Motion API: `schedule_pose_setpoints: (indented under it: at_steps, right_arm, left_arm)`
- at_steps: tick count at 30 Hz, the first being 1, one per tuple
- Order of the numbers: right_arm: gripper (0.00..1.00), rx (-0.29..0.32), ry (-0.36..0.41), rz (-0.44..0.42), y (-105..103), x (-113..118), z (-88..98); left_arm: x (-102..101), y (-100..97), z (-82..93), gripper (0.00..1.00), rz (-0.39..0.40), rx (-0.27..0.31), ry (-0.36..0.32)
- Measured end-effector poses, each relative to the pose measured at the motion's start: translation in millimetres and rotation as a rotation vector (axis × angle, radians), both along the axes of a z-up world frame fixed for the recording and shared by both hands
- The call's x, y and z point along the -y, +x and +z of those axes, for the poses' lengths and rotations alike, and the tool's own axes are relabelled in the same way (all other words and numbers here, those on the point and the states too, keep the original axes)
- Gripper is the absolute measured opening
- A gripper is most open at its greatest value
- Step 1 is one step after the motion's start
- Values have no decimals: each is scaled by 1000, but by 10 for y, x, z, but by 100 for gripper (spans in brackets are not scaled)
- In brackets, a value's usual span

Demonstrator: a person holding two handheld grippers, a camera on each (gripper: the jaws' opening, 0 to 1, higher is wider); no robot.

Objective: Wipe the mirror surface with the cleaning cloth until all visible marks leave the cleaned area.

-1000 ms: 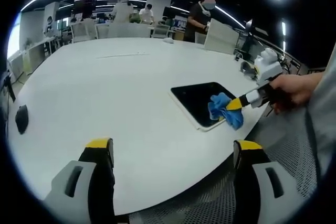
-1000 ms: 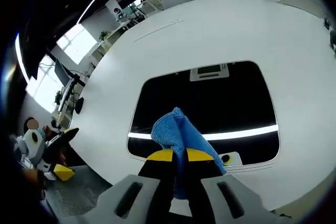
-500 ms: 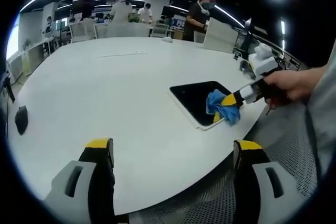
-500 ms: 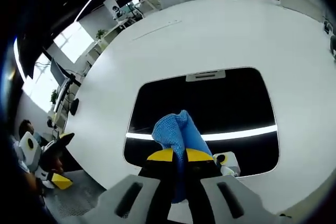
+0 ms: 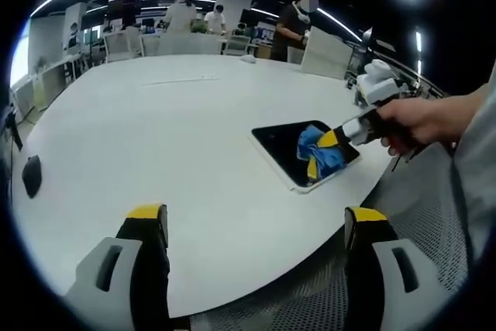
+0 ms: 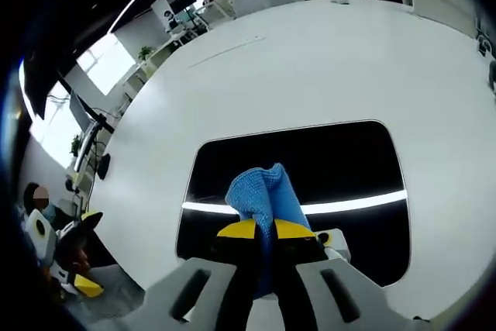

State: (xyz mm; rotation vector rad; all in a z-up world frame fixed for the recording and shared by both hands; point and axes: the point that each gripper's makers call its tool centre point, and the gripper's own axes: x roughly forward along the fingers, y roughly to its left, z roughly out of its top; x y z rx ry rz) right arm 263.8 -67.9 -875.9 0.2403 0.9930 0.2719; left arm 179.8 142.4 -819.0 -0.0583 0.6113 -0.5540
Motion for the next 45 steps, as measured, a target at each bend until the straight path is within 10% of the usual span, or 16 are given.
schedule_pose_setpoints:
  at_steps: [45]
  right_arm:
    - [1, 12, -43, 45, 780, 29, -42]
  left_arm:
    - [90, -18, -24, 99, -6, -4, 56]
